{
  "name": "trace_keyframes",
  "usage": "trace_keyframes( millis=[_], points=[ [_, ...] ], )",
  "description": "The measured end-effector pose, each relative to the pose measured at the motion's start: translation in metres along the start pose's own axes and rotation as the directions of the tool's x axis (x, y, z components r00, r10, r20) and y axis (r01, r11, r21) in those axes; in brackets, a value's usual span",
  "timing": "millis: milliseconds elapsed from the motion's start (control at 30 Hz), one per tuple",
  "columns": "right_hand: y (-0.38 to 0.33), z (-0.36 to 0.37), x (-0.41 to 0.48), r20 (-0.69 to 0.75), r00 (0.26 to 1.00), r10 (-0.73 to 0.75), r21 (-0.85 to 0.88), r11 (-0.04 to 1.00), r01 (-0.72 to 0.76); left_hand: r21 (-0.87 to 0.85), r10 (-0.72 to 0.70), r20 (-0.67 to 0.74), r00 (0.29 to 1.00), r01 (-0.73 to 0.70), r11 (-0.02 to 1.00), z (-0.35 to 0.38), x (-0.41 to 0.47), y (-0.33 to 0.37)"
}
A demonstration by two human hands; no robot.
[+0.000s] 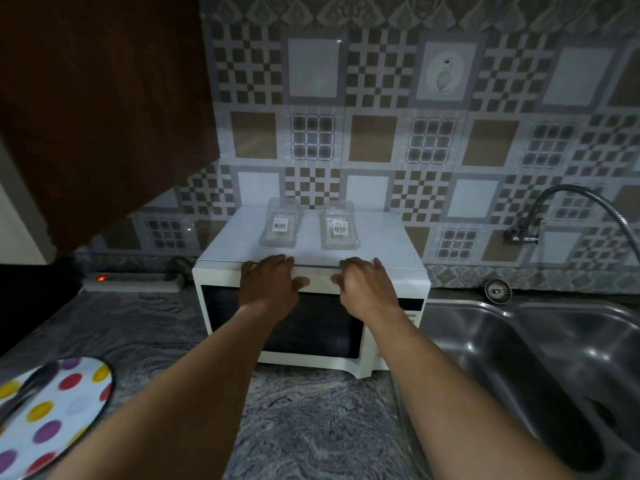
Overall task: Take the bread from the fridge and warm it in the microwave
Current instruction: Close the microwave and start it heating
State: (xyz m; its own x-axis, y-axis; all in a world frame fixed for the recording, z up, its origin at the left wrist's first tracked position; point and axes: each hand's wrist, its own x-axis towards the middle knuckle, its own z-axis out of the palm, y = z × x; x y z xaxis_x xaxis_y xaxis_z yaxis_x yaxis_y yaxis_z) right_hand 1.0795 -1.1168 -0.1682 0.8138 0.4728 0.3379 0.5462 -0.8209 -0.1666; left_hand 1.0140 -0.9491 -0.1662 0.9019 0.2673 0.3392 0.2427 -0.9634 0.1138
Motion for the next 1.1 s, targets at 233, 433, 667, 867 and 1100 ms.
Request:
trace_keyframes(
  millis=[233, 433, 667, 867, 1100],
  points=[
    [-0.004, -0.003, 0.0, -0.001, 1.0, 0.021, -0.01, 1.0, -0.021, 0.001, -0.002, -0.018, 1.0, 0.002, 1.0, -0.003, 0.0, 0.001],
    [-0.003, -0.005, -0.003, 0.006, 0.999, 0.034, 0.011, 0.999, -0.034, 0.005, 0.019, -0.013, 1.0, -0.019, 1.0, -0.002, 0.001, -0.003],
    [-0.003, -0.003, 0.001, -0.032, 0.999, 0.016, -0.029, 0.999, -0.017, -0.033, 0.023, -0.053, 0.998, -0.024, 0.999, 0.002, 0.004, -0.008],
    [-0.005, 0.011, -0.007, -0.112, 0.993, -0.025, -0.055, 0.998, 0.019, -0.021, 0.021, -0.017, 1.0, -0.022, 1.0, 0.011, 0.003, -0.009],
    [0.001, 0.021, -0.046, -0.024, 1.0, -0.016, -0.158, 0.987, 0.012, 0.035, -0.019, -0.044, 0.999, 0.021, 0.999, 0.037, -0.035, 0.014]
  ],
)
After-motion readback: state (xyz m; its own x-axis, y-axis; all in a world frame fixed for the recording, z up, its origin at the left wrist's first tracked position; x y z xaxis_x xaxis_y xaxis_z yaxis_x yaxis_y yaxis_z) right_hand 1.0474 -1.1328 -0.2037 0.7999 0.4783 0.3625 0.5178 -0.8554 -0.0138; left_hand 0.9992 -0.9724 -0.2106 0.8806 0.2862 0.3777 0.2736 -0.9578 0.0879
